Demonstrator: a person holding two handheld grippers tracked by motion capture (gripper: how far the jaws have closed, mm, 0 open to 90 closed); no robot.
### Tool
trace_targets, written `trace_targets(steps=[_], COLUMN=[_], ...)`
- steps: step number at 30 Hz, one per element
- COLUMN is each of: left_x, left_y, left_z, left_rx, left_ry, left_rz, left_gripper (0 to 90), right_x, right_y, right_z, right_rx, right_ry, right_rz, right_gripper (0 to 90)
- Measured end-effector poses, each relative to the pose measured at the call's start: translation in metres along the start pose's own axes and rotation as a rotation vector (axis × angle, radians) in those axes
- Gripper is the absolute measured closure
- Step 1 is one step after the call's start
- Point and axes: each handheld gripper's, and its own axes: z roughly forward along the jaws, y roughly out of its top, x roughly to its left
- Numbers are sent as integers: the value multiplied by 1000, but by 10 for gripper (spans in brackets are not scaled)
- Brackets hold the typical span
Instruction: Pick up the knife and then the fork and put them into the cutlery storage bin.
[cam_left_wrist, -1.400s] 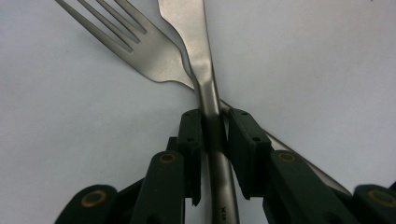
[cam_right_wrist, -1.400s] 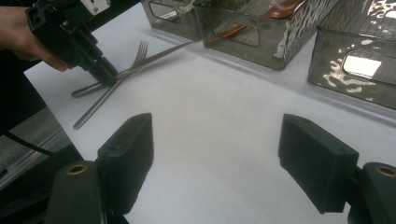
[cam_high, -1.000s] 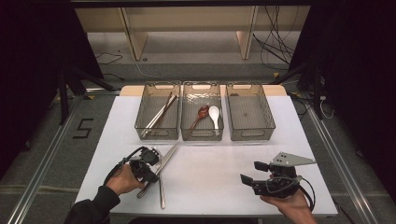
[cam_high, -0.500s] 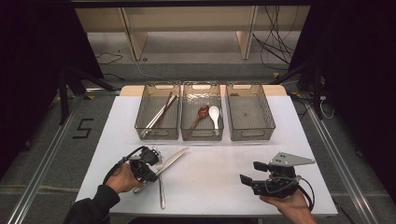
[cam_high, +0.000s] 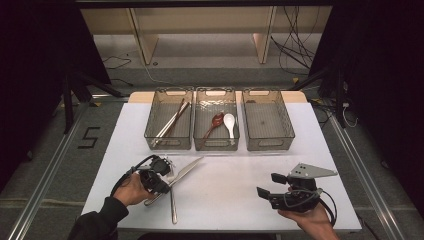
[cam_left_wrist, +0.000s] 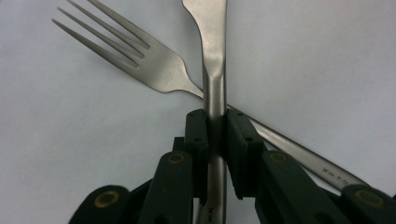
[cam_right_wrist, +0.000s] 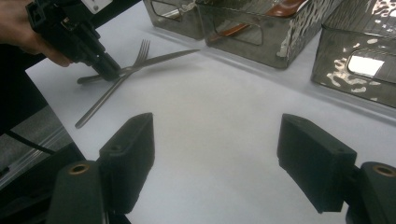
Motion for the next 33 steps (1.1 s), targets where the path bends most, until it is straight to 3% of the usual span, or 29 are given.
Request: trace_targets(steps=[7, 14, 19, 27, 33], left_x=[-7, -27, -46, -70, -83], left_y=[3, 13, 21, 33, 38], left_z=[-9, -17, -18, -22, -21], left_rx=[-29, -46, -40, -29, -7], left_ry=[-26, -103, -148, -208, -228], left_rz=[22, 75, 126, 204, 248], left_gripper=[791, 791, 791, 791, 791], right_x=[1, 9, 24, 51, 63], right_y=[0, 2, 6, 9, 8], right_z=[0, 3, 8, 25, 35], right_rx=[-2, -8, -20, 18, 57], right_ry=[0, 25, 50, 115, 100], right_rz=[-1, -35, -122, -283, -366], right_gripper=[285, 284, 283, 282, 282])
